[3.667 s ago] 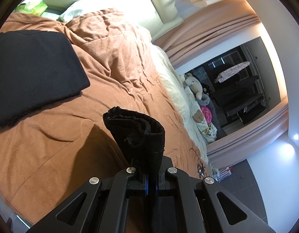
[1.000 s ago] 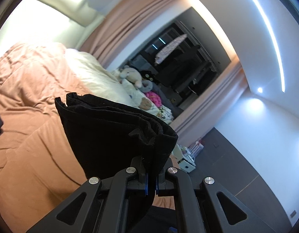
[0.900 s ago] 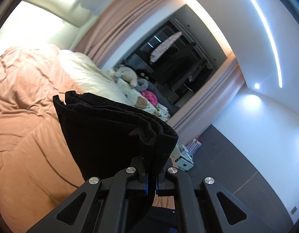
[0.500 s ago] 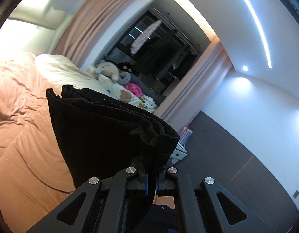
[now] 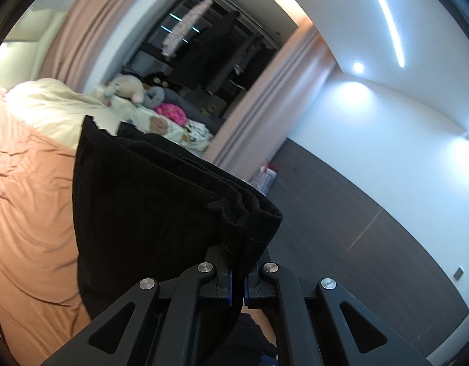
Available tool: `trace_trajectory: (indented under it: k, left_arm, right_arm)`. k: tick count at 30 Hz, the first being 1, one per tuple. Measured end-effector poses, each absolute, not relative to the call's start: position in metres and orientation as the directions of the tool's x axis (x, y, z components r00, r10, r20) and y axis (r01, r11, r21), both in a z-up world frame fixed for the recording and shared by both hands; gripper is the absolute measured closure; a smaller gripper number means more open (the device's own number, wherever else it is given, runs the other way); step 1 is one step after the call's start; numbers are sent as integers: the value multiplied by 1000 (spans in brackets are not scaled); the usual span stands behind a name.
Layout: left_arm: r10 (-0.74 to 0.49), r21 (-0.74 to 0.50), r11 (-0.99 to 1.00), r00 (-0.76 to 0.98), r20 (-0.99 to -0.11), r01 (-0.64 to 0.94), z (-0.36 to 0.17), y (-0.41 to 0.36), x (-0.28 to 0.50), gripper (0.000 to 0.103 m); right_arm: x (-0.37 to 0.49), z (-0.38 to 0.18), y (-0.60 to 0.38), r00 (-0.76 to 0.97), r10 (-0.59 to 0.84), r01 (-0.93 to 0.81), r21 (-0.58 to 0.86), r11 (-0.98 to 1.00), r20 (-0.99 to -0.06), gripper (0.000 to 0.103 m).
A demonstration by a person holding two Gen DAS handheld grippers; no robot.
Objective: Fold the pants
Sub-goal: 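Carry the held hem over onto the trousers with left while right opens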
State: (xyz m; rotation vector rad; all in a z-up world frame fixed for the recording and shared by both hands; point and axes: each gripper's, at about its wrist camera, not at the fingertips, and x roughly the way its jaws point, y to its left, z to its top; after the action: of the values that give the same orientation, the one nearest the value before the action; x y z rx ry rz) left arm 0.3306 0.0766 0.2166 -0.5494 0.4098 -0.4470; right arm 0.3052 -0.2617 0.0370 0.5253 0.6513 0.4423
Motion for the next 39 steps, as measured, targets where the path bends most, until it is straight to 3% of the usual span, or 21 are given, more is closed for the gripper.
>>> trace_trajectory:
  k: [13, 23, 28, 39]
  left_arm:
    - [-641, -585, 712, 701, -314, 388, 194, -22, 381, 99]
    - [-688, -640, 682, 608, -396, 355, 142, -88, 427, 99]
    - [-669, -664, 682, 628, -397, 307, 129, -101, 444, 99]
    - [-746, -738, 622, 486, -455, 263, 37, -160, 443, 99]
  right_arm:
    - [282, 24, -314, 766, 478, -124, 631, 766, -430, 23]
    - [255, 13, -338, 789, 402, -13, 641, 767, -464, 23]
    - [249, 15, -336, 790, 382, 19, 642, 766, -480, 23]
    - [244, 22, -332, 777, 373, 46, 637, 770, -507, 23]
